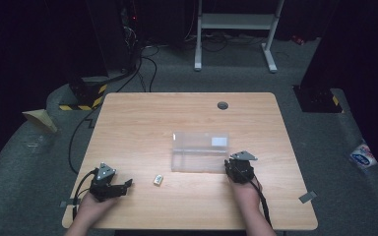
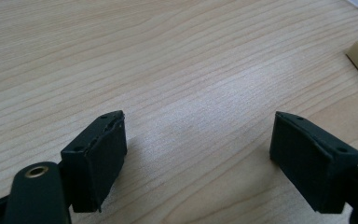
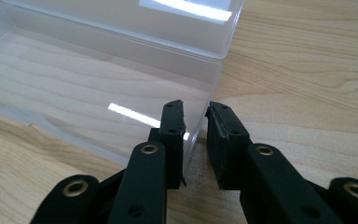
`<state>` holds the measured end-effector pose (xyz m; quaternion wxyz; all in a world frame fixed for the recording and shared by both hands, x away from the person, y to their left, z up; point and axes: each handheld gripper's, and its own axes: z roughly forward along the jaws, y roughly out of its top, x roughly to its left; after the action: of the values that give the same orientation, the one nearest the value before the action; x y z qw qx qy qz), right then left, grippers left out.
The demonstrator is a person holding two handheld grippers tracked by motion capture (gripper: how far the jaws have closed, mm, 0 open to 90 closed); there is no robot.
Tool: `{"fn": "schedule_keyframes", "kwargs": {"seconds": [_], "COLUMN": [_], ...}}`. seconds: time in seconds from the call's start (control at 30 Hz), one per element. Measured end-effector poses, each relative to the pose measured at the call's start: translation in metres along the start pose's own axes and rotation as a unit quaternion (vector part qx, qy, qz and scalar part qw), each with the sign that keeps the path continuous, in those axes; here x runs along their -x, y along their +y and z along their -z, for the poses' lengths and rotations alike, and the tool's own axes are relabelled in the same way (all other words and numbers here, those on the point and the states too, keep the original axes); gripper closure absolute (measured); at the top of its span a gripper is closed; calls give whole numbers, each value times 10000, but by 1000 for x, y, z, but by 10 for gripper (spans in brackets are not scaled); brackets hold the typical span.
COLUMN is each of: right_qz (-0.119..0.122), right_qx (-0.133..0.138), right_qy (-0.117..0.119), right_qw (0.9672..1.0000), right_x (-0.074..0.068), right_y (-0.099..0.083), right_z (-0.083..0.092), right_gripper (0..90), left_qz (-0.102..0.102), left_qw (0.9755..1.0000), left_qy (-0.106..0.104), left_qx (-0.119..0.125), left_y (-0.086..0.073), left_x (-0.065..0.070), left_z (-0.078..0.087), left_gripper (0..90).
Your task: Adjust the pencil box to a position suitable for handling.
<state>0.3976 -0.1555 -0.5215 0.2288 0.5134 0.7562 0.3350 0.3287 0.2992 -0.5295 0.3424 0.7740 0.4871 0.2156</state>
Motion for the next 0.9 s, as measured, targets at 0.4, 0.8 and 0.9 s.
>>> {"fn": "schedule_keyframes", "kwargs": {"seconds": [0.4, 0.8, 0.9], "right_qz": [41, -46, -97], "right_qx": [17, 121, 159], "right_qy": [1, 66, 78], "right_qw": [10000, 9999, 9998], "right_x": [-3, -4, -3], "right_y": [0, 1, 2], "right_z": [-1, 4, 6], "right_gripper": [762, 703, 693], "left_qz": [-20, -14, -32], "left_qw": [10000, 10000, 10000], "left_qy": [4, 7, 14], "left_qx": [-3, 6, 4], "left_y": [0, 0, 0], "left_x": [0, 0, -1], "left_z": [0, 0, 0], "left_gripper": [192, 192, 192]}}
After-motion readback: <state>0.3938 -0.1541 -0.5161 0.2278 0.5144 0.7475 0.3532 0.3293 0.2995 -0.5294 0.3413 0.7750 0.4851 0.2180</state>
